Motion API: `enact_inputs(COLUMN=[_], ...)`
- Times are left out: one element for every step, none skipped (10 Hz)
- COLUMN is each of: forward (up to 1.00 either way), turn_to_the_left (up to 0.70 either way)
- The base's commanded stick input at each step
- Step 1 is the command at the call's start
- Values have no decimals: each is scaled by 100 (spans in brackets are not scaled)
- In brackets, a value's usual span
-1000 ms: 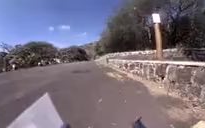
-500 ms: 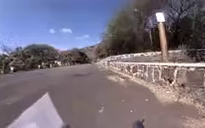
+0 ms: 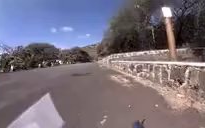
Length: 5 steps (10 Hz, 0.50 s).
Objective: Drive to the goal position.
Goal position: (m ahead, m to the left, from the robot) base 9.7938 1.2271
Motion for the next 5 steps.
enact_inputs(forward=[50, 50, 50, 50, 50], turn_to_the_left=[0, 0, 0, 0, 0])
